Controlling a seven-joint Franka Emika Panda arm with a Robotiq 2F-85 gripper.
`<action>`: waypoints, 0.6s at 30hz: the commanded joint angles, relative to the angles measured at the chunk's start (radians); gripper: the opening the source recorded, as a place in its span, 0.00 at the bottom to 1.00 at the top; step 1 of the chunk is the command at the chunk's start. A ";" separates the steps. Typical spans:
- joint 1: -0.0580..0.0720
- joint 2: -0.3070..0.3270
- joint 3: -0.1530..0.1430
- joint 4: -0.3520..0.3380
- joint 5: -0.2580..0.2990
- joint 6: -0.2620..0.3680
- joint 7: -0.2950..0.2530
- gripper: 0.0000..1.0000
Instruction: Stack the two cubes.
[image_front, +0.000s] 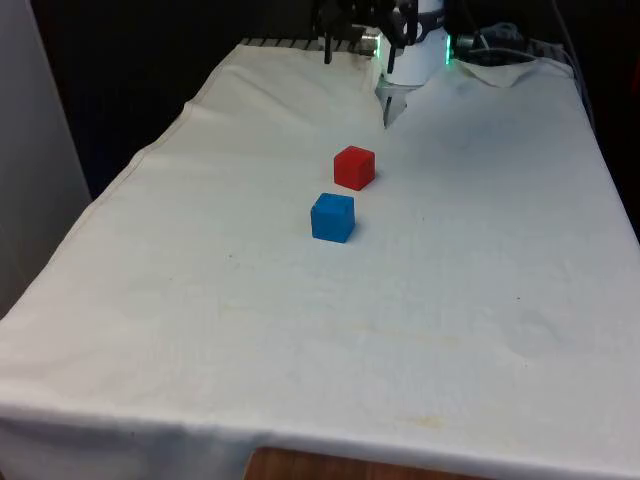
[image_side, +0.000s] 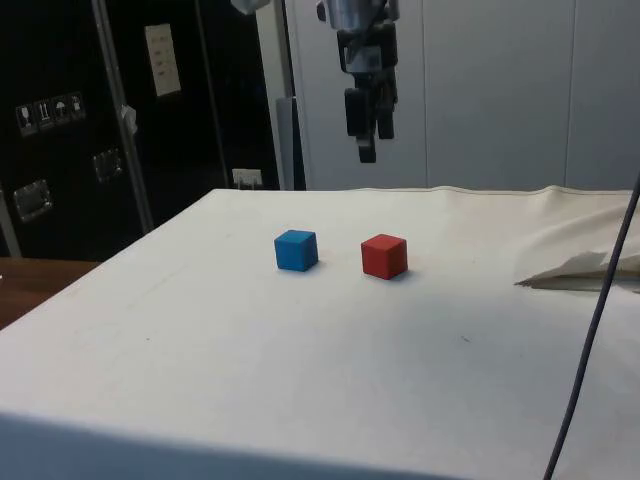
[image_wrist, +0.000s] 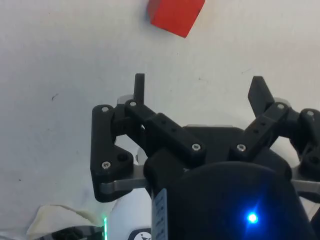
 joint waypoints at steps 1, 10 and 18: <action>0.000 -0.001 -0.001 -0.002 0.000 0.000 0.000 1.00; -0.010 -0.015 -0.011 -0.047 -0.007 0.037 0.014 1.00; -0.013 -0.006 -0.023 -0.076 0.000 0.075 0.026 1.00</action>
